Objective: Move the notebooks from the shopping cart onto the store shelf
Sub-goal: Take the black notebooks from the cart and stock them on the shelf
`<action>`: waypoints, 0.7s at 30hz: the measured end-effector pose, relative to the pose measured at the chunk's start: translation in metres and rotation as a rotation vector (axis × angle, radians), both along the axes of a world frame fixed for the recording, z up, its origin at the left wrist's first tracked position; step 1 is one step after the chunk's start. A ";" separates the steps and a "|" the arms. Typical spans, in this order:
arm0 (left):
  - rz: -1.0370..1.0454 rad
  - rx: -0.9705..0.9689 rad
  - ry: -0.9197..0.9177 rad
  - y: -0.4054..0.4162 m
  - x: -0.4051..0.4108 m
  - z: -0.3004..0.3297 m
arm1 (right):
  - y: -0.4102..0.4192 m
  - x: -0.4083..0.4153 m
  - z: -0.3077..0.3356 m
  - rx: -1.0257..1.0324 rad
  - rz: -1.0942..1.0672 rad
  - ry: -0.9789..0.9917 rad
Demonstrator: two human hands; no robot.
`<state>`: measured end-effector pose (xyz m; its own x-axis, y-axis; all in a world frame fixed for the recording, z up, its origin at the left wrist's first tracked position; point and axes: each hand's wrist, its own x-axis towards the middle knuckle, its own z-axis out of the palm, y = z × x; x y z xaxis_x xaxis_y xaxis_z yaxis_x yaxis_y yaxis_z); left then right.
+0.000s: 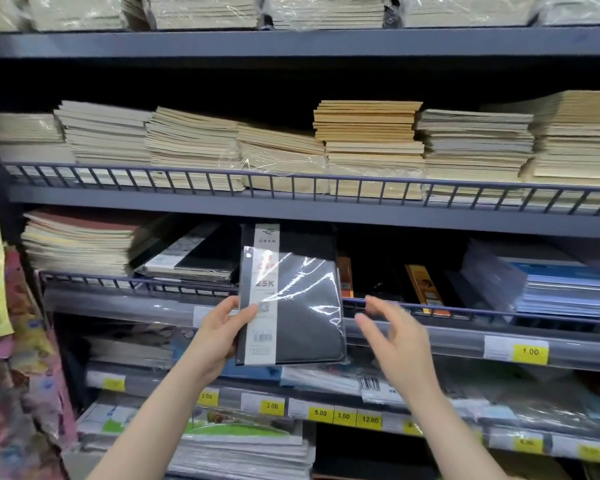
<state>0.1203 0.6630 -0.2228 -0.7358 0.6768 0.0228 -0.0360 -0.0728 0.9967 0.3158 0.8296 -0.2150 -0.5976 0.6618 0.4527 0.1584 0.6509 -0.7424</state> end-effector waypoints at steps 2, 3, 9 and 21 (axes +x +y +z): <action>-0.015 -0.009 -0.010 0.006 0.005 0.006 | -0.029 0.007 -0.003 -0.192 0.137 -0.036; -0.032 -0.006 -0.027 0.010 0.008 0.010 | -0.037 0.007 -0.003 -0.291 0.193 -0.018; 0.358 -0.069 0.390 0.009 0.011 0.041 | -0.033 -0.016 0.011 -0.848 0.214 0.387; 0.531 -0.440 1.233 -0.023 -0.059 0.016 | -0.030 -0.103 0.016 -0.597 0.006 0.258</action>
<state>0.0611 0.6401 -0.2064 -0.5644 0.4497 0.6923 0.7960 0.5186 0.3121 0.2128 0.7994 -0.1995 -0.5235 0.8408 0.1375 -0.0763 0.1145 -0.9905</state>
